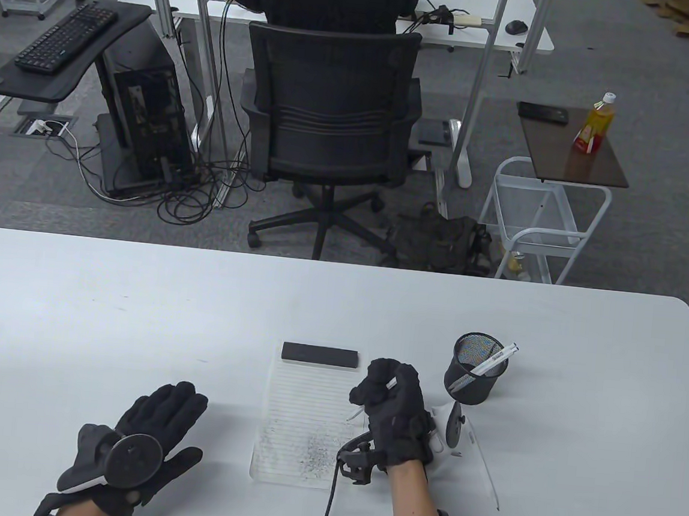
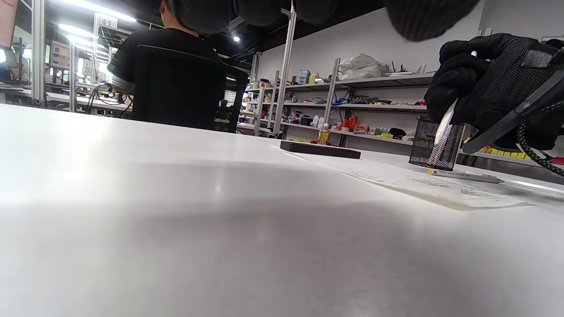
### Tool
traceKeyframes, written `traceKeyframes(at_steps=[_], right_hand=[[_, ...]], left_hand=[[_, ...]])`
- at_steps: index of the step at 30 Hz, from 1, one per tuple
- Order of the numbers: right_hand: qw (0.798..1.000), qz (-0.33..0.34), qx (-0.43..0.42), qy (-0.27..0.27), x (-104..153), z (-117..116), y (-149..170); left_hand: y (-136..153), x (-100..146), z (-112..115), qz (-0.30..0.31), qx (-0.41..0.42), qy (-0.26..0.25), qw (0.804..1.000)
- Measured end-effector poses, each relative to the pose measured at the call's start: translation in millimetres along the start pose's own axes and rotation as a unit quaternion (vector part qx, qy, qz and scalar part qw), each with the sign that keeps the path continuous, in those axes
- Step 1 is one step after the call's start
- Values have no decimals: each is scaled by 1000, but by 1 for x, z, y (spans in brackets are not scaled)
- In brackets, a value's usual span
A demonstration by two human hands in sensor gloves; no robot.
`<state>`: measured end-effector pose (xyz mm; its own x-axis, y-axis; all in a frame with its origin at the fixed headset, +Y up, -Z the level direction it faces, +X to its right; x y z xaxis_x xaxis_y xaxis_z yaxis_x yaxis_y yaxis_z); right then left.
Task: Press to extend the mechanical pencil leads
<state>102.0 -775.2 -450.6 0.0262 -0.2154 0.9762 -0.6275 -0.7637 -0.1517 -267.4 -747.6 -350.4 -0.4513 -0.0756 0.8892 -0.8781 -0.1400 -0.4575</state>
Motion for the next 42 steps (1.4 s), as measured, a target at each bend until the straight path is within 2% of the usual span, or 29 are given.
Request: traceKeyframes(at_steps=[10, 17, 26, 29, 32, 42], right_hand=[[1000, 12, -16, 3, -1, -2, -1], [1000, 8, 15, 6, 0, 0, 0], [1000, 11, -8, 6, 1, 1, 3], [1000, 1, 22, -2, 1, 1, 5], [1000, 11, 3, 13, 1, 4, 5], [999, 12, 44, 0, 2, 1, 13]], left_hand=[[-1, 1, -1, 0, 0, -2, 1000], [-1, 0, 0, 1, 0, -1, 1000], [-1, 1, 0, 1, -1, 0, 1000], [-1, 0, 0, 2, 0, 0, 1000], [-1, 0, 0, 2, 0, -2, 1000], [-2, 0, 0, 2, -1, 0, 1000]])
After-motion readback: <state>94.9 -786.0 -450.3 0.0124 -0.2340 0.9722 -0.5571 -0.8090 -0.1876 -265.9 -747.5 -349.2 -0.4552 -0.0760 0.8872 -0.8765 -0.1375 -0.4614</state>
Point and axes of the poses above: the tracker on the back of each hand, its own y axis roughly to the little-finger side, its own x axis roughly from the fingertips to the wrist, z = x × y, the point moved 5 cm from there along -x, roughly from the wrist to the fingertips, and after that the axes turned 3 degrees about y, right-handed, at the moved point
